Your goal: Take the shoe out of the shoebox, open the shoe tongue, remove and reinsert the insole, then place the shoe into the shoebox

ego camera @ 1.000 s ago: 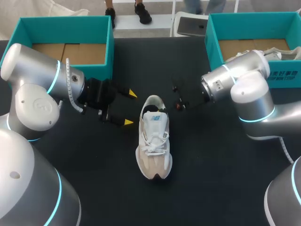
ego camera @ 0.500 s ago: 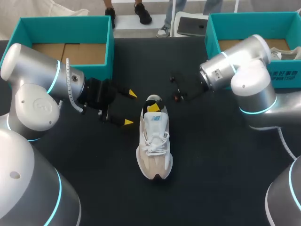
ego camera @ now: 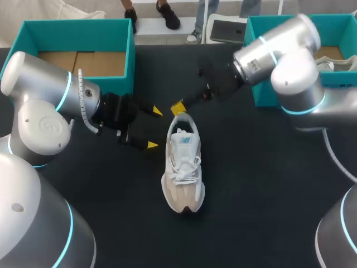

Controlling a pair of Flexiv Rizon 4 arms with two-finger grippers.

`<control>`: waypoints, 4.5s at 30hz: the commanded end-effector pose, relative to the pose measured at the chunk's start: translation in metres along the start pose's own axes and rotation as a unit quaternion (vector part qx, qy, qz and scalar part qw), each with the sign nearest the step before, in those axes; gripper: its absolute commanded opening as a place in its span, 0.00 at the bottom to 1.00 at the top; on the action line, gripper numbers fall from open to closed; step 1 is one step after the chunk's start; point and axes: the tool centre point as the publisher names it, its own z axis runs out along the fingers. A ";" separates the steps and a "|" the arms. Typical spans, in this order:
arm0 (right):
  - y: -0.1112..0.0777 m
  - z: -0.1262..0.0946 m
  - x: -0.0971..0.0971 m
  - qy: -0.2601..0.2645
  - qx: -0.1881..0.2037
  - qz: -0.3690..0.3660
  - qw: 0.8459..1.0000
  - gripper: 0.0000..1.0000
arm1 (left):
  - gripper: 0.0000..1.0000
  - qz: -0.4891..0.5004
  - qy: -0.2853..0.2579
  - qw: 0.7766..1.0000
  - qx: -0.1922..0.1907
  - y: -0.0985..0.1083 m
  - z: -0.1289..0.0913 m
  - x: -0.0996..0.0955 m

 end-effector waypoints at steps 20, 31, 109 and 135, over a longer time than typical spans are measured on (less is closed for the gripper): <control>0.004 -0.054 0.062 -0.148 -0.122 0.056 0.980 0.00 | 1.00 0.001 0.022 1.000 -0.008 0.001 -0.020 0.003; 0.019 -0.043 0.061 -0.279 -0.001 0.147 0.949 0.00 | 1.00 0.025 0.055 0.998 0.003 0.012 -0.080 -0.003; -0.059 0.028 -0.014 -0.484 0.059 0.344 0.803 0.00 | 1.00 0.071 0.006 0.997 -0.021 0.014 -0.175 -0.040; -0.080 0.034 -0.039 -0.525 0.101 0.346 0.771 0.00 | 1.00 0.071 0.006 0.997 -0.021 0.014 -0.175 -0.040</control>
